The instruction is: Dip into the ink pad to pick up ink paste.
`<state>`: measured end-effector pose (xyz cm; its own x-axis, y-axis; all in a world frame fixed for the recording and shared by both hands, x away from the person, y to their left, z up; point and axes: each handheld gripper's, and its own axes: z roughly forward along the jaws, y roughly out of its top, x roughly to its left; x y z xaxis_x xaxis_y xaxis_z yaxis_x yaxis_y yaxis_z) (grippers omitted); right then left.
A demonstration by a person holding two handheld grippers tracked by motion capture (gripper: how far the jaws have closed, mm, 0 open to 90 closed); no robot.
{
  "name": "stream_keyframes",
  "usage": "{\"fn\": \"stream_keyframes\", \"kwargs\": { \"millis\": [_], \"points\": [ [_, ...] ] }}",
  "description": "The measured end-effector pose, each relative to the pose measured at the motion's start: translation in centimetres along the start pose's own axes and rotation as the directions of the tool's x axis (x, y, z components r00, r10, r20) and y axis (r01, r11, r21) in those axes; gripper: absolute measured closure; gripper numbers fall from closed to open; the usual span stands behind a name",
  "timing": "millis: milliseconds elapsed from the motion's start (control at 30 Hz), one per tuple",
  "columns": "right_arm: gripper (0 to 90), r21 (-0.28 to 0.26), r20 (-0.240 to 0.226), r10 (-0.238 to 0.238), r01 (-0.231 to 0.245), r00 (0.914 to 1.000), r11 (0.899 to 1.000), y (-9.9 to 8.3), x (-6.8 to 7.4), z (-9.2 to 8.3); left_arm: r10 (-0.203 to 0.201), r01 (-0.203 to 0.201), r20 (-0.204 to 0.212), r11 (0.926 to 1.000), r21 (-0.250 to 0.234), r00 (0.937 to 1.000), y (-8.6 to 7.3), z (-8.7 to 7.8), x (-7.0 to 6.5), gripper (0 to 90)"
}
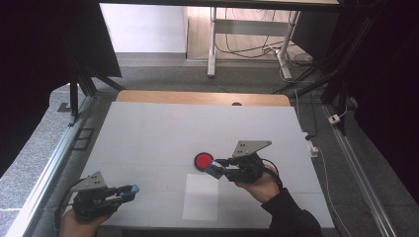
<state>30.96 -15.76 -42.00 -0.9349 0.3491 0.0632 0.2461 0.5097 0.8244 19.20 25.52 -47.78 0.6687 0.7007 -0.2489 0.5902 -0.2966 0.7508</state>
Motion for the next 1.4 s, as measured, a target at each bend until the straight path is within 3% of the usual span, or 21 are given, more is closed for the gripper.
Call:
{"fn": "stream_keyframes", "kwargs": {
  "millis": [400,633,1000,1400],
  "points": [
    [70.7,0.024,0.023,0.018,-0.019,0.9996,1.0,0.4,-0.7,1.2,-0.006,0.006,-0.003,0.9999,0.016,1.0,0.1,0.2,0.1,68.5],
    [70.7,0.052,0.026,0.002,-0.004,0.9997,0.999,0.7,-1.2,2.4,-0.007,0.007,-0.002,0.9998,0.021,1.0,0.1,0.3,0.1,68.5],
    [70.7,0.058,0.051,0.017,-0.02,0.9985,0.998,1.1,-2.5,3.9,0.0,0.0,0.0,0.9997,0.024,1.0,0.1,0.3,0.0,68.5],
    [70.7,0.103,0.094,0.018,-0.027,0.9954,0.994,1.5,-4.2,5.7,0.005,-0.005,0.001,0.9996,0.027,1.0,0.2,0.3,0.0,68.5]
  ]
}}
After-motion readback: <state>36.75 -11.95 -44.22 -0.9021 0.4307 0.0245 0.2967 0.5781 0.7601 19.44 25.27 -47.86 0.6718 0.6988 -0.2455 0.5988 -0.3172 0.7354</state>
